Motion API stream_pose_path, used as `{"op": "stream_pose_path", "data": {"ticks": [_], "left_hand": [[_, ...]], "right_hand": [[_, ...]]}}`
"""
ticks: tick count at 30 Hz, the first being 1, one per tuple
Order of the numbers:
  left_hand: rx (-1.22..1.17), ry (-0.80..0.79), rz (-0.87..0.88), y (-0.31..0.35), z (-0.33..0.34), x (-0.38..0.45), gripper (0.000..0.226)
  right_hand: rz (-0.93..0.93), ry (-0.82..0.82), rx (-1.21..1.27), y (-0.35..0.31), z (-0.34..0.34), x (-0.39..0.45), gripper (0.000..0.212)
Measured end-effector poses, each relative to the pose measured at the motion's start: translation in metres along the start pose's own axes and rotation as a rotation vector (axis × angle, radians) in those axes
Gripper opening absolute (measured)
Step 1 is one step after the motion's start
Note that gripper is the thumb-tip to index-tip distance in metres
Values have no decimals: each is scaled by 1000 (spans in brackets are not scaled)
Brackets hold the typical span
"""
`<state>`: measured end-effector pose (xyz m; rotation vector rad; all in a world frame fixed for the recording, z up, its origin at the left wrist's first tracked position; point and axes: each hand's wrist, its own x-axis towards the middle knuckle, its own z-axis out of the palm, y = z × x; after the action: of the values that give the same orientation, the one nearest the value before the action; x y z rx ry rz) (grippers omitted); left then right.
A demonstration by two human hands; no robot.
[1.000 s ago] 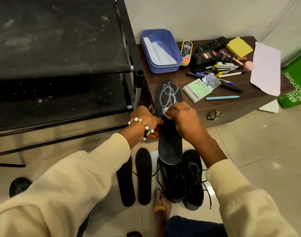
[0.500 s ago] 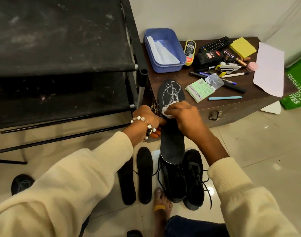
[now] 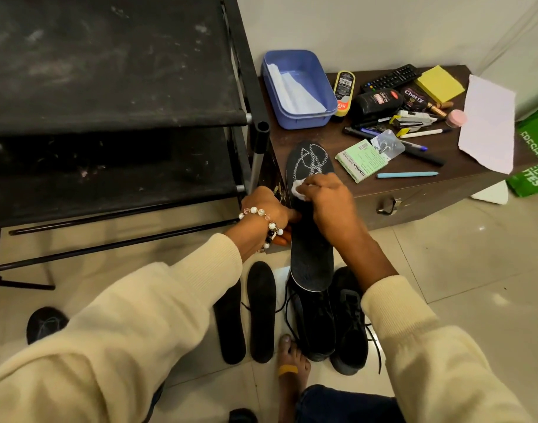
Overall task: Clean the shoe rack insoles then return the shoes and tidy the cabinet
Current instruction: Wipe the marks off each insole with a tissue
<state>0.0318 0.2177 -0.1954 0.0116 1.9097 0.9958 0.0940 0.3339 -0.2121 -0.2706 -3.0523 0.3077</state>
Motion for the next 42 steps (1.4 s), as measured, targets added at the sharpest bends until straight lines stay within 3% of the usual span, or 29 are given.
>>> {"op": "stream_pose_path", "data": {"ticks": [6,9,14,19,24,26,29,33,37,42], "left_hand": [[-20,-29,-34,1,-2,1,29],[-49,-47,-67,2,-3,2,18],[-23,22,21,-3,-1,4,19],[-22,-37,-18,-1,-3,5,20],[0,-102,-55,2,-4,3,26],[9,-124,-68,1,-5,3,21],[31,-108,-63,-2,-6,4,21],[13,44,21,-2,-6,9,25],[-14,42,13,0,-4,7,20],[-11,61,46,-2,-4,8,21]], "right_hand": [[-176,-219,-22,4,-14,-3,35],[-134,-160,-15,1,-12,-1,33],[-49,-32,-19,-5,-2,2,36],[-194,-178,40,6,-16,-3,34],[75,-103,-28,32,-17,-2,39],[98,-89,-49,27,-12,-2,38],[46,-65,-67,18,-5,-4,39],[-8,-71,-63,11,-4,-3,37],[-129,-102,-20,9,-6,-4,35],[92,10,-65,27,0,0,37]]}}
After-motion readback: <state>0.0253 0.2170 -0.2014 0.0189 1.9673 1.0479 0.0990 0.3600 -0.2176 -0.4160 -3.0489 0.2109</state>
